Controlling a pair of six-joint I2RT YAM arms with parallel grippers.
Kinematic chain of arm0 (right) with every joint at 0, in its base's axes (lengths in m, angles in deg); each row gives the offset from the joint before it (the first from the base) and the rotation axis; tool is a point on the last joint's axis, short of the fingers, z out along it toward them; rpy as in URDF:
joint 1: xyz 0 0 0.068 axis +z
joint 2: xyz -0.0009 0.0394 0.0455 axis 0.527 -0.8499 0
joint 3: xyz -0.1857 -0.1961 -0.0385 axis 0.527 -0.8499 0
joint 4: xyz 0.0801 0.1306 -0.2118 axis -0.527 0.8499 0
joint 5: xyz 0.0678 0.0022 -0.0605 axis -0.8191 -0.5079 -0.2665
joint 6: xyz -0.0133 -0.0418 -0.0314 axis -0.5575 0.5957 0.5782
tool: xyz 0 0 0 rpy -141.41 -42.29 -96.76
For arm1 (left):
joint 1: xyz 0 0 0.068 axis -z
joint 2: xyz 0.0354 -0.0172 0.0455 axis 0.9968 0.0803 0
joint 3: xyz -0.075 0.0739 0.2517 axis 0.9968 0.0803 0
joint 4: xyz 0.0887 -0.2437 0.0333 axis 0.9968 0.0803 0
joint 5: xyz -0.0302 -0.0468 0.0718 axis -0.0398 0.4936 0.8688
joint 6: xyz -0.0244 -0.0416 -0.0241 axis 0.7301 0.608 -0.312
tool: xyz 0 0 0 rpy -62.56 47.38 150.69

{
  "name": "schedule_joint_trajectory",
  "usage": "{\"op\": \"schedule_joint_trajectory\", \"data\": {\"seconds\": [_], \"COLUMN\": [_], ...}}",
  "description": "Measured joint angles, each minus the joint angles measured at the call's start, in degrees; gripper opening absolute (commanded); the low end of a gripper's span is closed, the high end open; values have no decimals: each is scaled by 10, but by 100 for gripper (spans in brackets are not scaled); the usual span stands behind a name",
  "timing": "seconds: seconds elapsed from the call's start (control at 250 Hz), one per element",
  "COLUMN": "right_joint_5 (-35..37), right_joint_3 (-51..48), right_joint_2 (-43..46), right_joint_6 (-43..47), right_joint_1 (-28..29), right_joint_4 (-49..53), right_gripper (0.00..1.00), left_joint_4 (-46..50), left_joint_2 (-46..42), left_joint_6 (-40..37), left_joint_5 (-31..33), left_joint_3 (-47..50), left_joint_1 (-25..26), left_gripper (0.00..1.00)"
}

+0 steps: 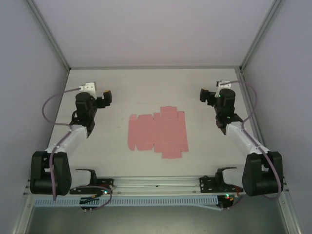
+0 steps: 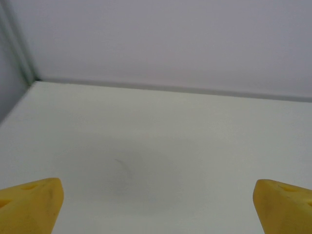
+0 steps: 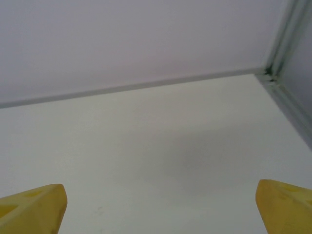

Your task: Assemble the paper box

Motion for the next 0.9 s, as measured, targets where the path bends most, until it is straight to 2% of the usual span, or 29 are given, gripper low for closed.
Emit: {"op": "schedule_joint_trajectory", "data": {"seconds": [0.136, 0.2, 0.256, 0.335, 0.451, 0.523, 0.787, 0.902], "right_joint_5": [-23, -42, -58, -76, -94, -104, -90, -79], "right_joint_3": [85, 107, 119, 122, 124, 125, 123, 113], "right_joint_2": [-54, -92, -127, -166, -214, -242, -288, -287], "right_joint_6": [-44, -62, -80, -93, -111, -118, -143, -148], "right_joint_1": [75, 105, 127, 148, 169, 177, 177, 177], "right_joint_4": [131, 177, 214, 246, 274, 280, 288, 276], "right_gripper": [87, 76, 74, 64, 59, 51, 46, 46], "left_joint_4": [83, 116, 143, 177, 215, 227, 239, 240], "left_joint_2": [0, 7, 19, 42, 83, 105, 151, 182], "left_joint_6": [62, 90, 115, 144, 170, 178, 188, 189], "left_joint_5": [-53, -79, -99, -125, -164, -196, -263, -277], "left_joint_3": [-20, -20, -20, -20, -24, -27, -43, -49], "left_joint_1": [51, 68, 75, 75, 79, 83, 91, 94], "left_gripper": [99, 100, 100, 100, 100, 99, 99, 93]}}
